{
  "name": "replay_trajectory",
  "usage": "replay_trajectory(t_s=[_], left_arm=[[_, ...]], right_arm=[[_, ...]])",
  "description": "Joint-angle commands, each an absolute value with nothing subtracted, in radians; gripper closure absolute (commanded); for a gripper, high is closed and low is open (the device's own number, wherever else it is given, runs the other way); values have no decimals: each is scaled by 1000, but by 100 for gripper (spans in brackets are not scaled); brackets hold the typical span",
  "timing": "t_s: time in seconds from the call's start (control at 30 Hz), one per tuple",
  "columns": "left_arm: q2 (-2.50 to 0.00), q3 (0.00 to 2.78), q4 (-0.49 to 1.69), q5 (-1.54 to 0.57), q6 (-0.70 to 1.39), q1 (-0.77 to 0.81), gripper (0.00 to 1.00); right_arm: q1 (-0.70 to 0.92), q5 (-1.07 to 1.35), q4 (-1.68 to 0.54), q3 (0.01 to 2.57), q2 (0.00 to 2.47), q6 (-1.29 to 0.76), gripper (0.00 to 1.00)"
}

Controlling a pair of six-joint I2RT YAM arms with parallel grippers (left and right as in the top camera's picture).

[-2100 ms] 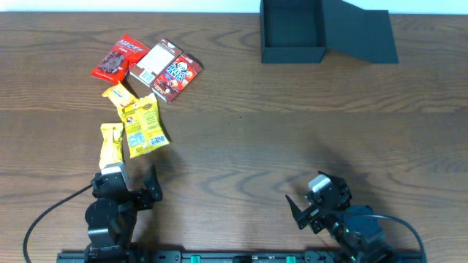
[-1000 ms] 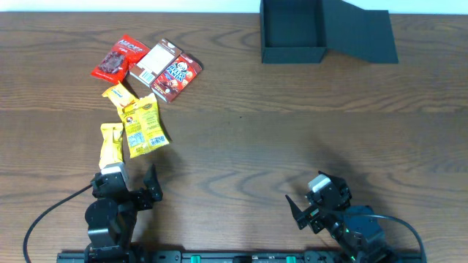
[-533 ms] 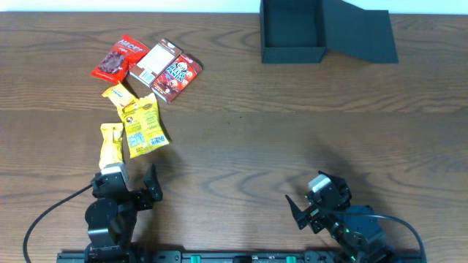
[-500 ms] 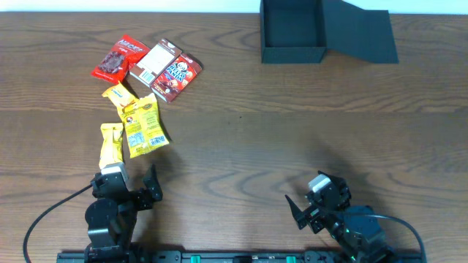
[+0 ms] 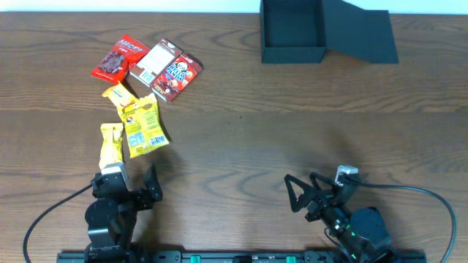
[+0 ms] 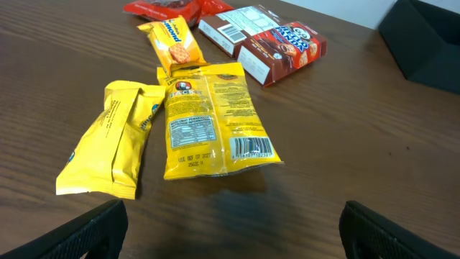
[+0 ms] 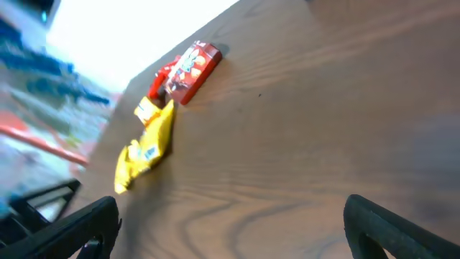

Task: Pack container
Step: 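Reach the right gripper up to the black box's near edge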

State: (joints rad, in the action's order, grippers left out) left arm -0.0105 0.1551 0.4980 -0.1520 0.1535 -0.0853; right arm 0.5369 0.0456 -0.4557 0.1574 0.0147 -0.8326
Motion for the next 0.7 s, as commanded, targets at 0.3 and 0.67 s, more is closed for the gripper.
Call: replay_trajectory(t_s=[0.3,0.67], left_arm=[[-4,139,499,-146,154,-91,5],[-4,139,499,-146,154,-91,5]], right_arm=[[529,60,-242,189,233,-759,1],[457,32,-184,672,1034,-453,1]])
